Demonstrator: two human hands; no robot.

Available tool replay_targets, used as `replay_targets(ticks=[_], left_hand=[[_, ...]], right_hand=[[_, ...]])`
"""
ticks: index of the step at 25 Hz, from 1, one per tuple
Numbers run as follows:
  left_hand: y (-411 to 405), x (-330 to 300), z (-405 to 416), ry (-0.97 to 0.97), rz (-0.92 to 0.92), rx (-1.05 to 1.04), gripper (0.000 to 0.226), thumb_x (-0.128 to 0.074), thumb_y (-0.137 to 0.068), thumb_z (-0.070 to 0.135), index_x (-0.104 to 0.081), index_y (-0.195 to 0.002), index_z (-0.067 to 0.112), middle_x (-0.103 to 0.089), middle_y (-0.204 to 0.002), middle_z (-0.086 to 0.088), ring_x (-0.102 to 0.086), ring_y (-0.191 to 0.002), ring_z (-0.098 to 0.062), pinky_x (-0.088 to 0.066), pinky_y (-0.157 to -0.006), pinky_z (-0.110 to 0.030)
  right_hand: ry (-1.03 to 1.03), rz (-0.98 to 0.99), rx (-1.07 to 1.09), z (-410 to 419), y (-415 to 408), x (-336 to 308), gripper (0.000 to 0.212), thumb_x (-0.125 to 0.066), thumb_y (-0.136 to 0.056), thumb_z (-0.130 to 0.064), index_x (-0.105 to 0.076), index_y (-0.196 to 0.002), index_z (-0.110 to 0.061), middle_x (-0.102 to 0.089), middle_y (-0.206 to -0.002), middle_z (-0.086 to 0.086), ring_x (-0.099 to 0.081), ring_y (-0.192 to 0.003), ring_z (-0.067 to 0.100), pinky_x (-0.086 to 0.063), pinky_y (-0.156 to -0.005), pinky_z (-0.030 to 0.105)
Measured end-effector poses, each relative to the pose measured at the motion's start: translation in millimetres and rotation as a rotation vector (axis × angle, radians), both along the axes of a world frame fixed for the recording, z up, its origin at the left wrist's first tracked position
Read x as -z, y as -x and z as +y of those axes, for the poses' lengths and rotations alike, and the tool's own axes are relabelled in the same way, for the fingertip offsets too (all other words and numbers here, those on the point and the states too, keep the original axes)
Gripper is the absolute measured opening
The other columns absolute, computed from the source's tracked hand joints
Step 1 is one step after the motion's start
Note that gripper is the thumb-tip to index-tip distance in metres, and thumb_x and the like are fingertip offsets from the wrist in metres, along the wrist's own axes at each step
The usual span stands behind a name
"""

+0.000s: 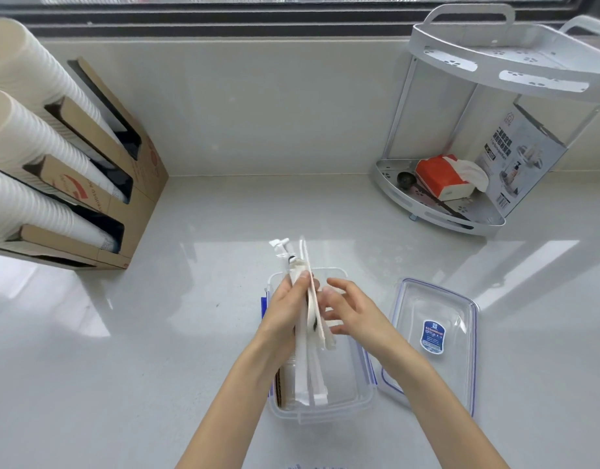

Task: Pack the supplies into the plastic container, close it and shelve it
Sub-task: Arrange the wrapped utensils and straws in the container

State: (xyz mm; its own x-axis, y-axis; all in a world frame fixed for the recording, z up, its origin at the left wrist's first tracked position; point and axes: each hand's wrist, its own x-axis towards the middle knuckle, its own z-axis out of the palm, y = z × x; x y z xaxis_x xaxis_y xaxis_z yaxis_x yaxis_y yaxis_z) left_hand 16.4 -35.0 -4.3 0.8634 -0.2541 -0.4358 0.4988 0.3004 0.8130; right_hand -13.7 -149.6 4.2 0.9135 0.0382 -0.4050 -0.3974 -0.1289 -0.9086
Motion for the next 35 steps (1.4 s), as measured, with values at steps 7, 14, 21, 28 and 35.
replay_targets(ticks=[7, 14, 21, 28, 35], left_hand=[[-13.7, -13.1, 17.4, 0.174, -0.137, -0.369, 0.018, -0.035, -0.096, 0.017, -0.045, -0.081, 0.013, -0.049, -0.072, -0.002, -0.051, -0.066, -0.012, -0.047, -0.068, -0.022], [-15.2, -10.0, 29.9, 0.230, -0.129, -0.469, 0.017, -0.034, -0.096, 0.016, -0.042, -0.110, 0.010, -0.054, -0.089, 0.000, -0.058, -0.080, -0.007, -0.049, -0.069, -0.024], [-9.2, -8.0, 22.9, 0.267, -0.080, -0.449, 0.021, -0.037, -0.095, 0.015, -0.054, -0.083, 0.013, -0.056, -0.080, -0.003, -0.055, -0.070, -0.012, -0.050, -0.057, -0.016], [-5.3, -14.9, 18.9, 0.387, -0.001, -0.440, 0.030, -0.030, -0.097, 0.022, -0.054, -0.082, 0.012, -0.063, -0.084, -0.005, -0.059, -0.075, -0.015, -0.044, -0.072, -0.027], [-13.1, -9.8, 41.2, 0.410, 0.044, -0.515, 0.027, -0.029, -0.098, 0.019, -0.047, -0.077, 0.016, -0.047, -0.072, 0.002, -0.052, -0.064, -0.010, -0.046, -0.065, -0.023]], right_hand=[[-0.099, 0.139, -0.258, 9.3, 13.1, -14.0, 0.036, -0.049, -0.090, -0.034, -0.041, -0.124, -0.024, -0.064, -0.099, 0.007, -0.066, -0.079, 0.014, -0.055, -0.084, 0.032], [-0.251, 0.091, -0.107, 2.9, 10.5, -10.7, 0.027, -0.054, -0.088, -0.008, -0.051, -0.114, -0.009, -0.066, -0.069, -0.001, -0.056, -0.050, 0.005, -0.049, -0.053, 0.015], [-0.711, -0.007, 0.322, 9.2, 7.0, -7.8, 0.013, -0.052, -0.087, -0.009, -0.064, -0.089, -0.014, -0.065, -0.056, -0.006, -0.058, -0.050, 0.001, -0.051, -0.052, 0.012], [-0.514, -0.201, 0.431, 24.9, 5.1, -11.0, 0.027, -0.041, -0.095, -0.019, -0.066, -0.085, -0.017, -0.045, -0.061, -0.004, -0.045, -0.048, 0.004, -0.044, -0.061, 0.017], [-0.545, -0.371, 0.745, -8.2, -10.1, -39.4, 0.037, -0.033, -0.097, -0.025, -0.054, -0.067, -0.019, -0.043, -0.058, -0.006, -0.046, -0.050, 0.003, -0.042, -0.060, 0.018]])
